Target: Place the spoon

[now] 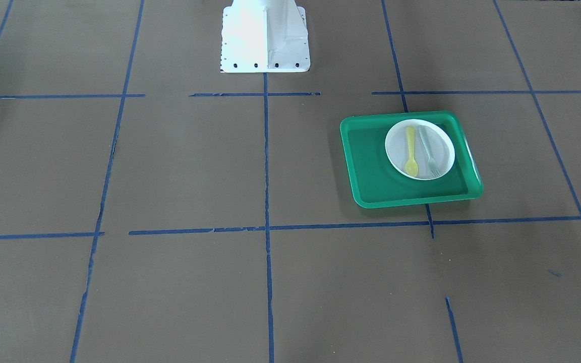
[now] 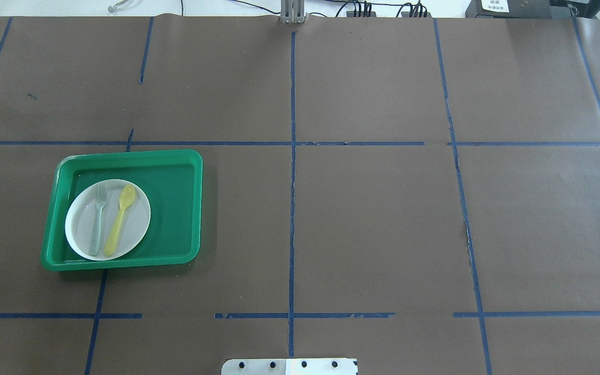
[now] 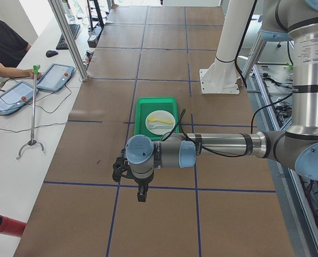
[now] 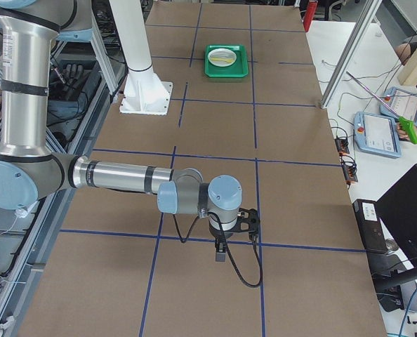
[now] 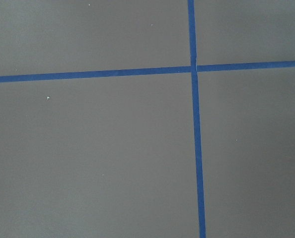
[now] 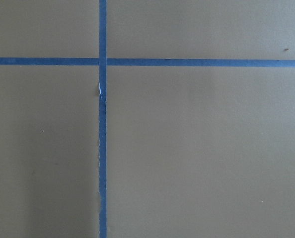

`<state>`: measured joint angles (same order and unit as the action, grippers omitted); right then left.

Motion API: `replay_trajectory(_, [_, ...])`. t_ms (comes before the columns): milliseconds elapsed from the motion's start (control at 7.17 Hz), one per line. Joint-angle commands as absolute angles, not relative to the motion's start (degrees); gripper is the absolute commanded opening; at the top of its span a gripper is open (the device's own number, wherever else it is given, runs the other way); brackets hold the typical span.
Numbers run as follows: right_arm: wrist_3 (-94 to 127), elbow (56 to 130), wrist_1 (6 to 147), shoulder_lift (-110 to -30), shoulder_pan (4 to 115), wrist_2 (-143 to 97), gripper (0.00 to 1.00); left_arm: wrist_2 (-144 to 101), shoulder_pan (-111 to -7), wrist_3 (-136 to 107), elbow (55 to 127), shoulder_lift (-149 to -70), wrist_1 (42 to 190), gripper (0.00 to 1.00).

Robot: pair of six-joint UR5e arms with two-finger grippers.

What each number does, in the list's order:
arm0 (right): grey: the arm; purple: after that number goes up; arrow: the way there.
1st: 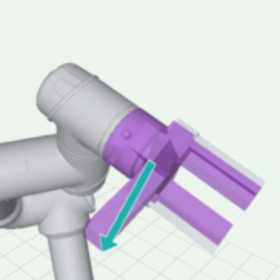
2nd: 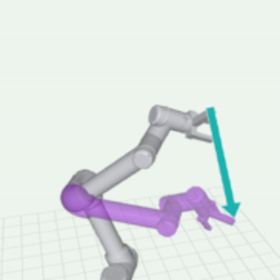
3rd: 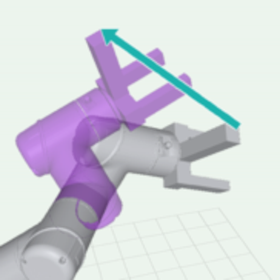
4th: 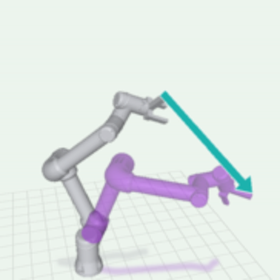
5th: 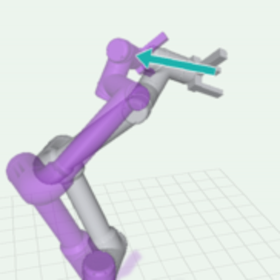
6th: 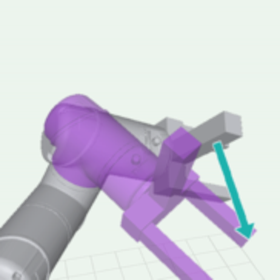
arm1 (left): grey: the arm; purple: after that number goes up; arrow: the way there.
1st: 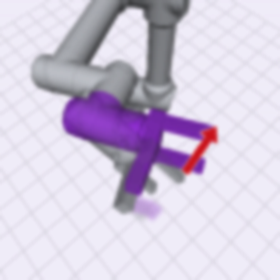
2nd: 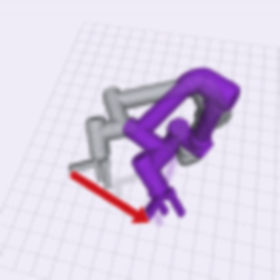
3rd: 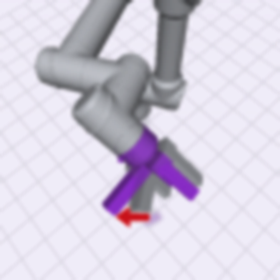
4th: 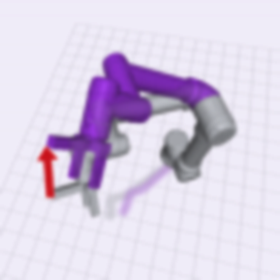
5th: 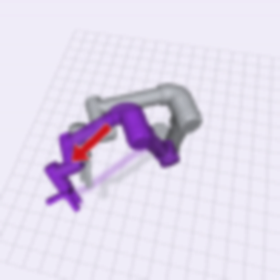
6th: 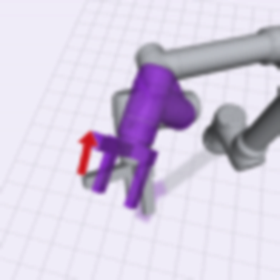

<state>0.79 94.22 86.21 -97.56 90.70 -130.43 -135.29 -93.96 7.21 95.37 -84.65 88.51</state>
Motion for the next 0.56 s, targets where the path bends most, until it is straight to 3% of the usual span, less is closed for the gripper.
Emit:
replay_trajectory(0, [0.8,94.2,86.2,-97.6,90.7,-130.4,1.0,-135.4,-94.0,7.2,95.3,-85.0,88.5,1.0])
replay_trajectory(419, [0.8,94.2,86.2,-97.6,90.7,-130.4,1.0,-135.8,-93.6,6.7,97.7,-86.0,88.9,1.0])
